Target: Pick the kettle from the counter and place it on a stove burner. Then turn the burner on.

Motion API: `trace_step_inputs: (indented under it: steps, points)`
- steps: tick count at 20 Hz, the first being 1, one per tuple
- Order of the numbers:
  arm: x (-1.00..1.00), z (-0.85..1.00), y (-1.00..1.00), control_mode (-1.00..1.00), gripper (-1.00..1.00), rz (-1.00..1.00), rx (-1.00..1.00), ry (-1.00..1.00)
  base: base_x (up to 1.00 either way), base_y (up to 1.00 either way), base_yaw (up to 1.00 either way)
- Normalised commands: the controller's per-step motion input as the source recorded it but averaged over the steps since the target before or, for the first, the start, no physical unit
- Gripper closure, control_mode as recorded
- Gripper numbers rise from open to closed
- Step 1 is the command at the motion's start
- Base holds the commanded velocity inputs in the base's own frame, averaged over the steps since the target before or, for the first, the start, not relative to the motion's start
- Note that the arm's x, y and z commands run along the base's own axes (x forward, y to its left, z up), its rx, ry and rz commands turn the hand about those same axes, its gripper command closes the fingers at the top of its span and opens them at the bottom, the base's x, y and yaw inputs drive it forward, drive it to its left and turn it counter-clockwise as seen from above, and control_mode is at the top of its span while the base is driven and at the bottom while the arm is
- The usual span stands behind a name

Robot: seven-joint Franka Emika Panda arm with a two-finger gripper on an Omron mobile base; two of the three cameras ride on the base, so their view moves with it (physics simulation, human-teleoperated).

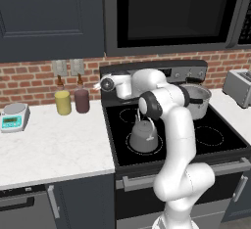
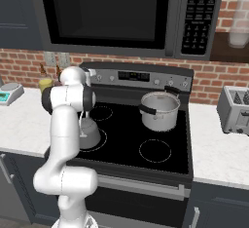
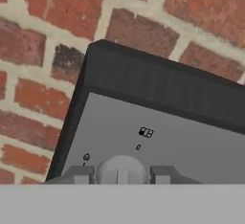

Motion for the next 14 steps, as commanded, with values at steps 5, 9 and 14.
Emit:
trace_step_inputs:
  steps: [5,9,14]
  points:
    - [0.02,-0.05,0.00,-1.00,1.00,0.00,-0.15,0.00,0.00,0.00,0.00]
    - [0.01,-0.13,0.00,-1.00,1.00,0.00,-0.17,-0.01,0.00,0.00,0.00]
    - [0.00,-0.19,0.00,-1.00,1.00,0.00,-0.15,-0.04,0.00,0.00,0.00]
